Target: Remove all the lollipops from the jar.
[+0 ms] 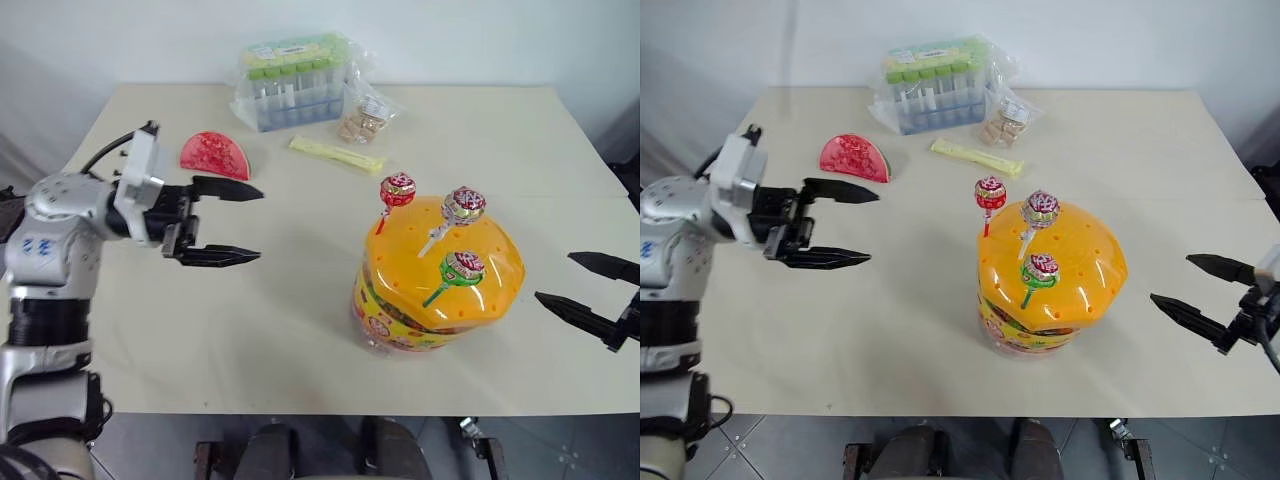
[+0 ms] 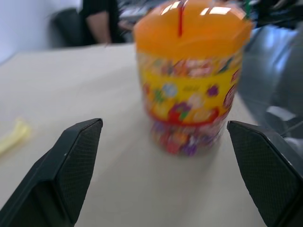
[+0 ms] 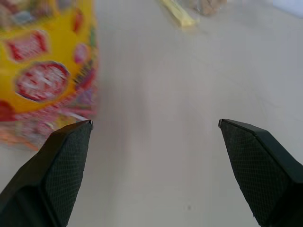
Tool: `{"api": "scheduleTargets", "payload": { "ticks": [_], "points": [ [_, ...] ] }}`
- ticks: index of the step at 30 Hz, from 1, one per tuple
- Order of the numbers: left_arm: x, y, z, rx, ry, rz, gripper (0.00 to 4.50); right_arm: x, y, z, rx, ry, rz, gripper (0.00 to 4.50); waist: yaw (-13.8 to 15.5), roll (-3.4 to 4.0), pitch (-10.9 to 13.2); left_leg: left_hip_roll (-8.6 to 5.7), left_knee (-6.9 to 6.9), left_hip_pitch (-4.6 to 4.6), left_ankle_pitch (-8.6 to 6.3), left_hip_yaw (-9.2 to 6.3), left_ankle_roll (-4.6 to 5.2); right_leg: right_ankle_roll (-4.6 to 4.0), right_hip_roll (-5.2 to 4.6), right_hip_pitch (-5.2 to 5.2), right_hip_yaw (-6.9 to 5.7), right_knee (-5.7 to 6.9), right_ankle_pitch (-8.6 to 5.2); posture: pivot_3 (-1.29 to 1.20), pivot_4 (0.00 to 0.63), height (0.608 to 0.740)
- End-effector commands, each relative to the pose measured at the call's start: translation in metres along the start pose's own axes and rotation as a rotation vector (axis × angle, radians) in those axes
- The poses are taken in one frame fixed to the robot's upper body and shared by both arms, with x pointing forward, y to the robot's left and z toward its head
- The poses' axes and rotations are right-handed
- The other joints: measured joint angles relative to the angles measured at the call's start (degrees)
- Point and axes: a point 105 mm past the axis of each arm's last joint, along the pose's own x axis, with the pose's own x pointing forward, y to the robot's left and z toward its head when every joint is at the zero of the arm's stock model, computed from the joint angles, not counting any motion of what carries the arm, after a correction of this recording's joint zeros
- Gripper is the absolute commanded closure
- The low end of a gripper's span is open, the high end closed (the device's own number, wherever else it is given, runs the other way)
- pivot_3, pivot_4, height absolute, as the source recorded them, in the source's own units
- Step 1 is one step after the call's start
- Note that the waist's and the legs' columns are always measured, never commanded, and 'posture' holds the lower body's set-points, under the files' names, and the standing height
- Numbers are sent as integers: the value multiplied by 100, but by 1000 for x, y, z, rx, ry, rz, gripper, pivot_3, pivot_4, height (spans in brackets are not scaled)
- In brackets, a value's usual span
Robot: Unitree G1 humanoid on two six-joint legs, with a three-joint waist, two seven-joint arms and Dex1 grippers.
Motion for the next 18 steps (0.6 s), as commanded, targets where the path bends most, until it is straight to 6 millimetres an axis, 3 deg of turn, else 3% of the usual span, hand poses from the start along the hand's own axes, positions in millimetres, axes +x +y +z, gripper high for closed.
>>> {"api": "scheduleTargets", "payload": {
  "ticks": [1,7,18],
  "points": [
    [15,7,18,35,-102,-91,0,-5,15,30,-57,-95,17,25,-5,-2,-1,0,0,0,0,0,0,0,0,0,0,0,0,0,150,740],
    [48,17,22,18,-193,-235,0,-10,49,55,-131,-145,60,25,-2,-8,2,0,1,-3,-1,-1,2,2,1,0,0,-4,1,0,150,740],
    [88,5,28,5,-216,-434,0,-11,75,77,-149,-227,-13,25,-6,-21,7,0,4,-3,-3,-2,5,3,1,0,6,-4,3,0,150,740]
  ]
}}
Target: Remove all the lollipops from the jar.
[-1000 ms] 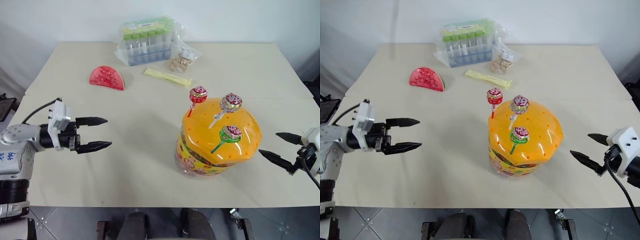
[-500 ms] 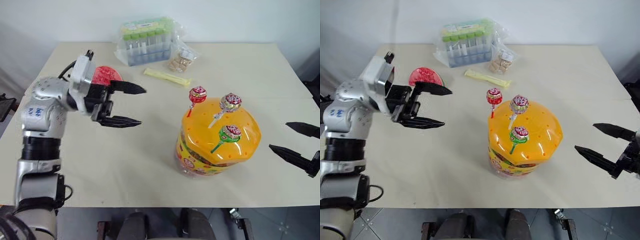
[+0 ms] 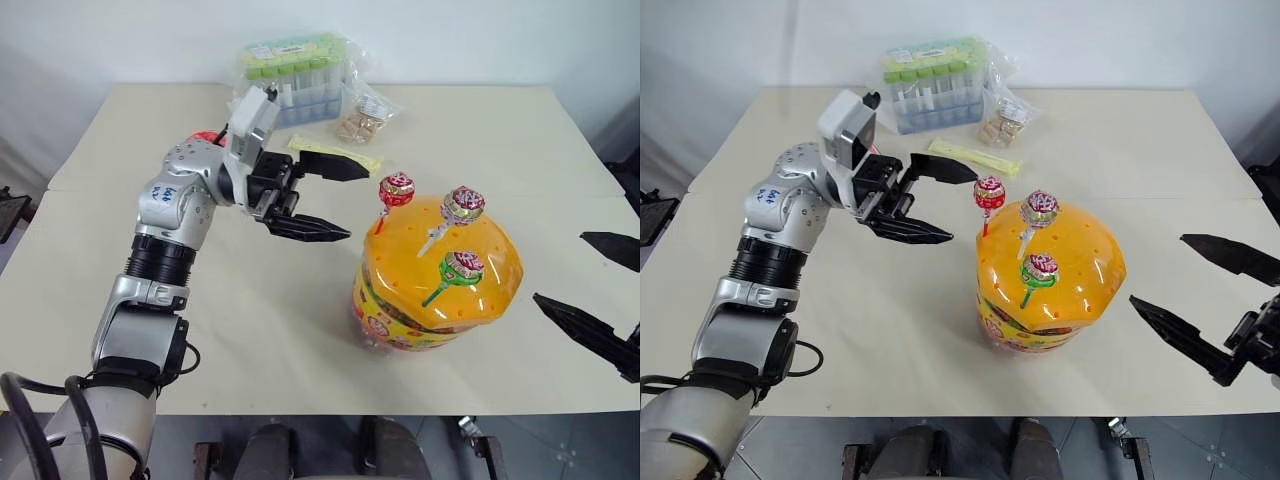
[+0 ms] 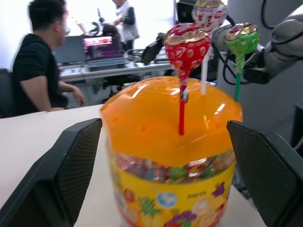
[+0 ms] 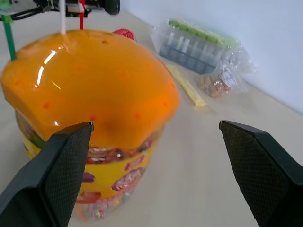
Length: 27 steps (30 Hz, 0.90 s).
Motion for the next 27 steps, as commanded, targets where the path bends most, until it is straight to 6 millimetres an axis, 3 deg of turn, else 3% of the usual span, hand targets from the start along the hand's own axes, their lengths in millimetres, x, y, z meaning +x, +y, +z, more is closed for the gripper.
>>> {"api": "scheduleTargets", "payload": {
  "ticks": [1,8,12,23,24,27],
  "points": [
    [12,-12,13,61,-5,-173,0,0,8,13,-24,-45,-18,25,1,-1,1,0,0,1,0,0,0,0,0,0,0,0,0,0,150,740],
    [27,-12,13,90,-2,-231,0,0,17,9,3,-58,-78,25,16,-6,2,-1,1,0,-2,0,3,-1,1,0,2,-2,1,0,150,740],
    [30,-11,15,87,-31,-237,864,-2,17,6,10,-56,-116,0,9,-6,2,-1,1,0,-2,0,4,-1,0,0,3,-1,1,0,150,740],
    [31,-8,22,108,-53,-243,4285,-8,14,3,0,-53,-156,0,13,-7,3,-2,1,0,-3,0,6,-1,0,0,5,-2,1,0,150,740],
    [30,-7,24,112,-58,-239,4483,-8,13,3,0,-54,-159,0,14,-7,3,-2,1,0,-3,0,6,-1,0,0,5,-2,1,0,150,740],
    [25,-2,37,146,-80,-217,4483,-10,16,3,17,-42,-129,0,18,-8,3,-2,1,0,-4,0,7,-1,0,0,6,-1,1,0,150,740]
  ]
}}
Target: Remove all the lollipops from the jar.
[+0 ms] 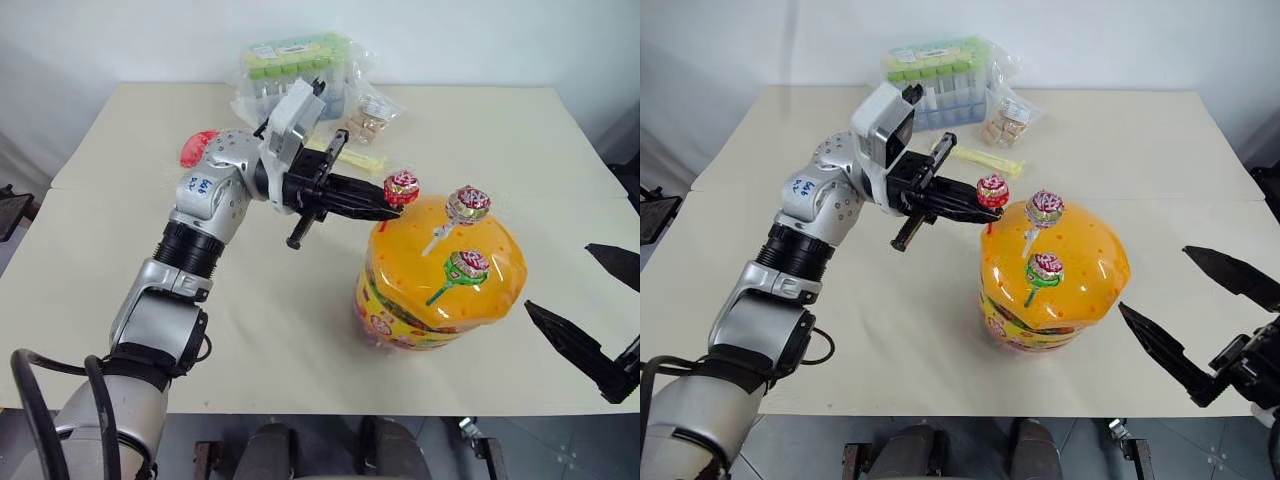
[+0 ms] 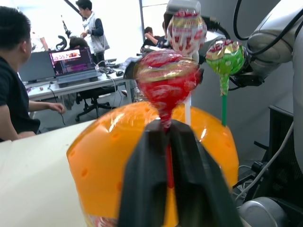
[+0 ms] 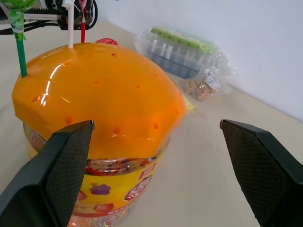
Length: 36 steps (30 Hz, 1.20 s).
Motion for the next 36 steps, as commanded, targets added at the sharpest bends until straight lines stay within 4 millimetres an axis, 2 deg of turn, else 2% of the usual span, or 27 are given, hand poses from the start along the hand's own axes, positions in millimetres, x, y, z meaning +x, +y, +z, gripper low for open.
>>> {"api": "scheduleTargets", "payload": {
  "ticks": [1,6,10,12,15,17,21,23,26,32,35,36],
  "points": [
    [-7,-5,32,96,-55,-90,4483,-4,1,4,-9,-3,19,0,0,-1,0,0,0,0,0,0,0,0,0,0,-1,0,0,0,150,740],
    [-20,8,52,126,-57,2,4483,-6,-2,6,-17,10,46,0,-9,-4,2,0,0,0,-1,0,2,0,0,0,0,-2,0,0,150,740],
    [-37,22,61,137,-6,177,4483,-6,-9,5,-17,19,46,0,-11,-6,3,0,0,0,-1,1,3,0,2,0,-1,-3,0,0,150,740],
    [-51,32,53,83,98,310,4483,-5,-10,4,-13,25,54,0,-18,-7,4,0,0,0,-2,1,3,0,2,-1,0,-3,0,0,150,740],
    [-85,42,25,-98,310,555,4483,-4,-13,3,-7,35,69,0,-23,-9,5,1,-1,0,-2,1,3,0,3,-2,0,-2,0,0,150,740],
    [-102,41,10,-178,391,658,4483,-2,-16,3,-8,41,76,0,-23,-10,6,-1,-1,1,-2,1,3,2,3,-2,4,-1,1,0,150,740],
    [-136,26,-23,-292,507,834,4483,1,-22,2,-7,46,89,0,-23,-13,7,1,-1,1,-2,2,4,2,2,-4,5,0,1,0,150,740],
    [-167,5,-52,-437,662,980,4483,3,-24,-1,-4,53,99,0,-22,-19,11,2,-1,0,-2,1,4,2,3,-5,4,0,1,0,150,740],
    [-197,-27,-80,-604,828,1097,4483,5,-24,-4,4,57,110,0,-22,-40,23,2,-1,-3,-2,2,4,2,4,-9,5,1,1,0,150,740],
    [-231,-65,-104,-803,1019,1240,4483,10,-25,-8,12,56,126,0,49,-62,25,1,1,-6,-2,0,4,2,3,-8,5,2,1,0,150,740],
    [-237,-76,-107,-834,1083,1239,4483,12,-26,-10,12,54,129,0,55,-63,25,1,1,-6,-2,3,4,2,3,-9,7,2,1,0,150,740],
    [-238,-80,-107,-865,1093,1234,4254,12,-26,-10,12,53,130,0,55,-63,25,2,1,-6,-2,3,4,2,4,-10,7,2,1,0,150,740]
  ]
}}
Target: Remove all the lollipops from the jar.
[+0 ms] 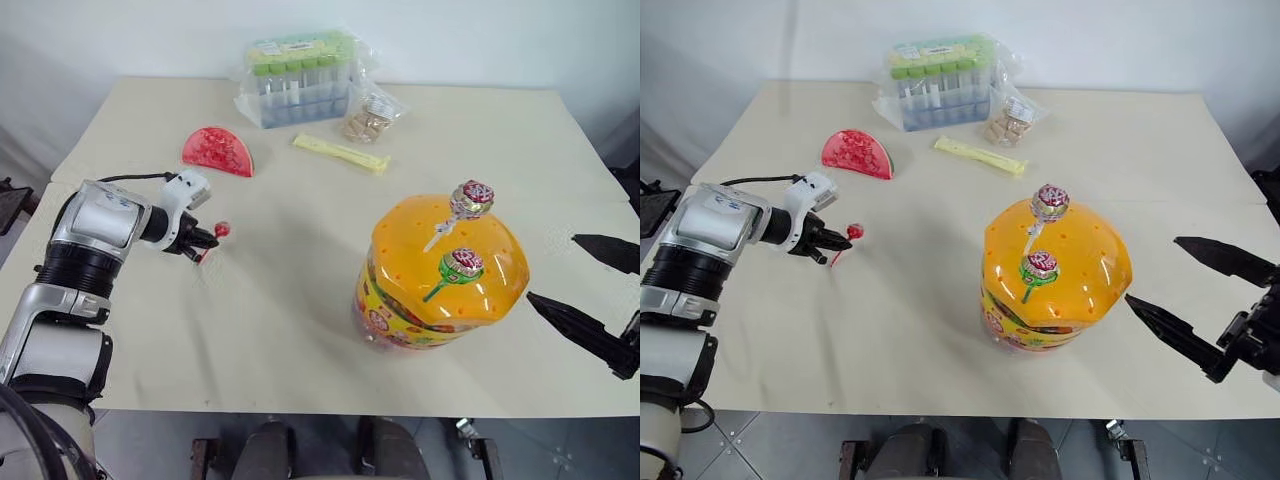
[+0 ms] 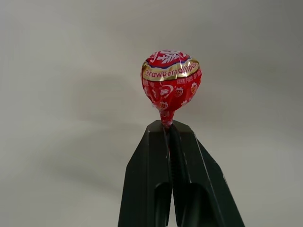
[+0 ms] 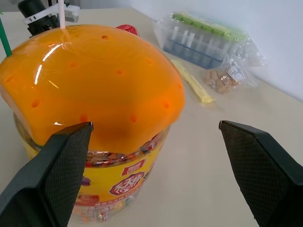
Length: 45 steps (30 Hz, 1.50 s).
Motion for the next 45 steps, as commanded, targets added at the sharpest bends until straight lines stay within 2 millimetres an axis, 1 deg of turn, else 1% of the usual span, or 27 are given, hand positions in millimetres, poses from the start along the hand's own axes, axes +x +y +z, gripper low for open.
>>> {"api": "scheduleTargets", "payload": {
  "ticks": [1,2,4,8,9,12,14,15,18,19,20,21,22,23,25,27,30,33,39,42,45],
  "points": [
    [-9,6,-13,-27,82,28,3992,0,-1,1,-10,-2,3,0,-1,0,0,0,0,0,0,0,0,0,0,0,0,0,0,0,150,740],
    [-12,8,-18,-38,112,38,3784,1,-1,1,-10,-3,4,0,-2,-1,0,0,0,0,0,1,0,0,1,-1,-1,1,0,0,150,740],
    [-17,10,-24,-27,150,45,3168,1,-1,0,-8,-4,7,0,-22,-1,-1,-1,0,2,0,6,0,0,0,-1,3,1,0,0,150,740],
    [-32,10,-20,-4,144,53,1926,0,-1,0,-7,-1,11,0,-80,-2,0,1,0,4,0,7,0,0,1,-1,6,5,0,0,150,740],
    [-38,11,-17,10,138,63,1612,0,-1,0,-6,1,13,0,-83,-2,0,2,0,3,0,7,0,0,1,-3,7,6,0,0,150,740],
    [-57,15,0,76,97,94,696,-1,-4,0,-10,9,19,0,-77,-3,1,1,0,2,0,8,0,0,1,-4,8,6,0,0,150,740],
    [-65,14,12,125,66,99,118,-1,-5,0,-13,12,20,0,-57,-7,3,1,0,1,0,8,0,0,0,-4,8,6,0,0,150,740],
    [-68,15,16,142,54,105,28,-1,-5,0,-14,13,21,0,-48,-9,3,0,1,0,0,8,0,0,-1,-4,7,6,0,0,150,740],
    [-75,18,26,167,21,126,28,-2,-5,0,-18,17,23,0,-30,-9,2,0,1,0,0,8,0,0,-1,-4,7,6,0,0,150,740],
    [-79,12,41,226,-54,95,28,-3,-5,0,-19,17,22,0,-34,-9,2,0,1,1,0,9,0,0,0,-4,8,6,0,0,150,740],
    [-81,1,61,308,-162,32,28,-3,-4,1,-21,18,21,0,-33,-10,2,0,1,1,0,9,0,0,0,-4,7,6,0,0,150,740],
    [-84,-7,74,367,-241,-10,28,-4,-4,2,-22,18,21,0,-16,-11,3,0,1,0,0,9,0,0,0,-5,6,6,0,0,150,740],
    [-85,-26,95,456,-396,-99,28,-5,-4,1,-23,24,19,0,19,-12,4,1,4,-1,0,7,0,0,-1,-5,5,7,0,0,150,740],
    [-86,-41,106,492,-506,-189,28,-6,-4,0,-24,29,18,0,56,-13,3,2,14,-7,0,5,0,1,-1,-5,2,6,0,0,150,740],
    [-87,-71,117,565,-681,-389,28,-7,-5,0,-25,33,10,0,76,-12,3,4,52,-33,-6,-6,5,2,-3,-8,-7,13,1,0,150,740],
    [-88,-98,119,643,-804,-574,28,-9,-5,1,-24,28,0,0,60,-11,3,6,81,-54,-16,-8,13,7,-2,-15,-9,20,4,0,150,740],
    [-93,-128,116,756,-931,-813,28,-12,-6,2,-25,32,-15,0,37,-11,3,4,84,-52,-17,-3,16,11,-1,-15,-7,21,6,0,150,740],
    [-97,-148,114,812,-993,-995,28,-14,-7,3,-27,34,-29,0,35,-11,3,3,86,-52,-17,-3,16,11,0,-16,-6,26,6,0,150,740],
    [-90,-181,112,871,-990,-1184,28,-16,-3,8,-36,31,-38,0,49,-11,2,3,90,-47,-18,-3,16,11,-2,-15,1,33,8,0,150,740],
    [-91,-193,118,901,-1026,-1237,28,-17,-1,10,-36,27,-39,0,83,-11,3,1,97,-50,-19,-4,19,12,-4,-14,2,34,11,0,150,740],
    [-91,-210,124,938,-1046,-1300,28,-17,2,13,-34,19,-35,0,83,-11,3,0,97,-51,-20,-5,20,12,-3,-15,2,33,12,0,150,740]
  ]
}}
